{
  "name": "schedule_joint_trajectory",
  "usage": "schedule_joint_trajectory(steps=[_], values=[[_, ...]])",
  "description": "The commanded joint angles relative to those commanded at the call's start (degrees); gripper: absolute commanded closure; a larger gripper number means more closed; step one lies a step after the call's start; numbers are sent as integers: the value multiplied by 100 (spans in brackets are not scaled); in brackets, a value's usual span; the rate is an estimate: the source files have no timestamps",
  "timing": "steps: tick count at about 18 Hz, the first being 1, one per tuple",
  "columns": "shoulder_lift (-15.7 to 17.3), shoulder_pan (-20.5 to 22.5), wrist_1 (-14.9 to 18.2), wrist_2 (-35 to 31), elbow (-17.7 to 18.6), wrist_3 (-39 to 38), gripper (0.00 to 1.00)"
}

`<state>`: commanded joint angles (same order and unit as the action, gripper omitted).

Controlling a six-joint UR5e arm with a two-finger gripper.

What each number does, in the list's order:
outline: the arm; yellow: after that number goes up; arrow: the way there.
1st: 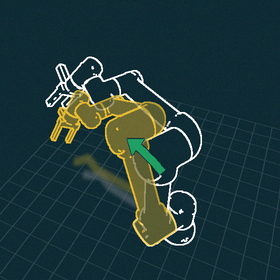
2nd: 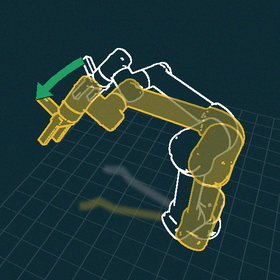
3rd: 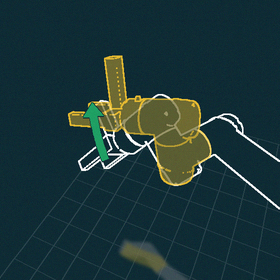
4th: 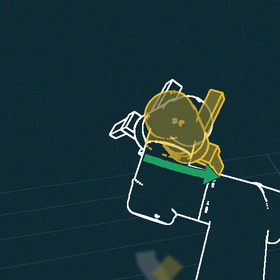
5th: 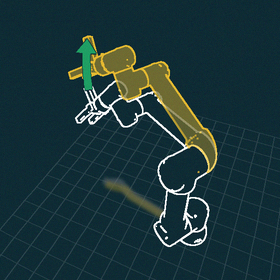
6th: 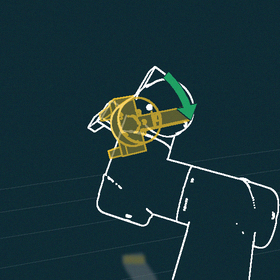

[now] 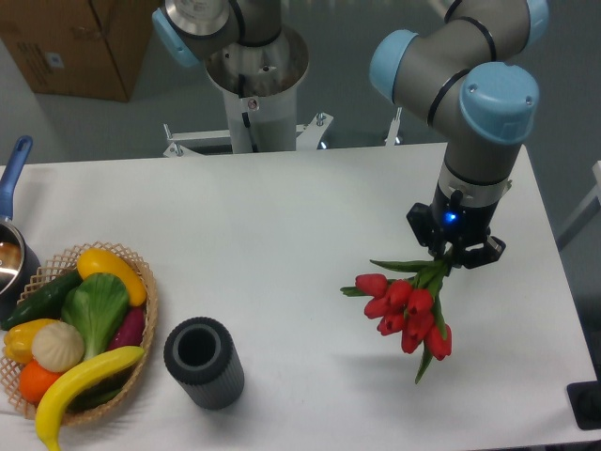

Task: Insert the flowers into the vase

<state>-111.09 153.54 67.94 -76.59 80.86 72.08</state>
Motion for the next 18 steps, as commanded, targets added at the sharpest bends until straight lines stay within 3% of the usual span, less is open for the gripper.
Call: schedule_joint_trajectory(steps=[3,7,9,13,15,18], values=[[0,0,-210,1554,-18,-333,100],[35,-53,-1386,3138,79,-1343,100],[9,-131,-1756,3928,114,-1669,100],[-166,-210,-2082,5221,167,-1671,100],[-307,-411,-2363,5505,149,-1670,100],[-343,-737,-2443,5637,140,-1671,100]])
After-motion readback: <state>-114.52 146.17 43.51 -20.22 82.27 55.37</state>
